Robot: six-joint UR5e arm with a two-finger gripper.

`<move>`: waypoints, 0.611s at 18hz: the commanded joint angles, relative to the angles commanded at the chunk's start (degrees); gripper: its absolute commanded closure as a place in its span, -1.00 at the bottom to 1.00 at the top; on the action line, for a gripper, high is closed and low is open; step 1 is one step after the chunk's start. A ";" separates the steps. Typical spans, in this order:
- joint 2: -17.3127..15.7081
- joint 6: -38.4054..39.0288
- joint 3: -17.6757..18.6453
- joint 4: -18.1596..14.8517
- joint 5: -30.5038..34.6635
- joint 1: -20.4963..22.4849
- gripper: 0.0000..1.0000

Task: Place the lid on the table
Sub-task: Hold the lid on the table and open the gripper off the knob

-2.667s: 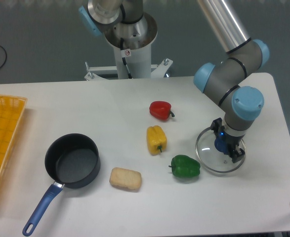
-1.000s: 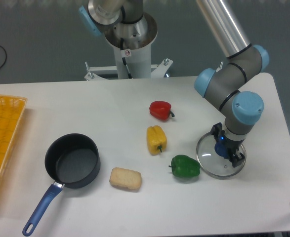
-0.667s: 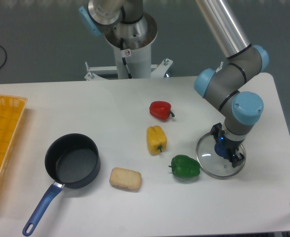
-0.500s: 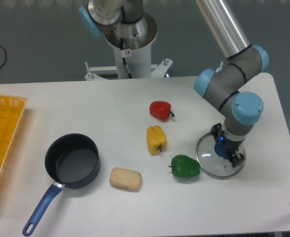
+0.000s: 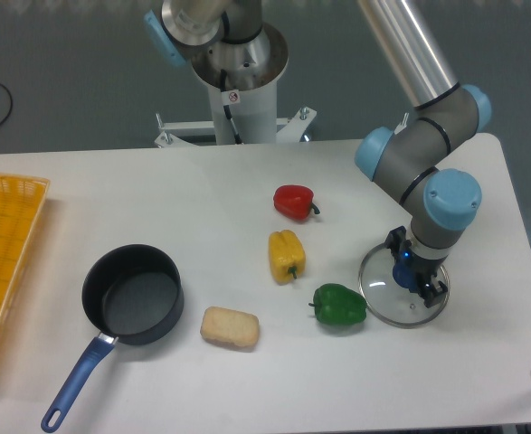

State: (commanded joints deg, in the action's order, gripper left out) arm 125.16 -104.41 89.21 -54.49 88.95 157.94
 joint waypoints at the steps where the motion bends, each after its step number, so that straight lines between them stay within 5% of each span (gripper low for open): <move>1: 0.00 0.00 0.00 0.00 0.00 0.09 -0.37; 7: -0.35 -0.79 -0.09 0.00 0.00 0.00 -0.94; 11: -3.50 -3.69 0.52 -0.35 0.26 0.00 -1.00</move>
State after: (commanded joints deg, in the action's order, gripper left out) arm 121.65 -108.11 89.73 -54.84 89.21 157.94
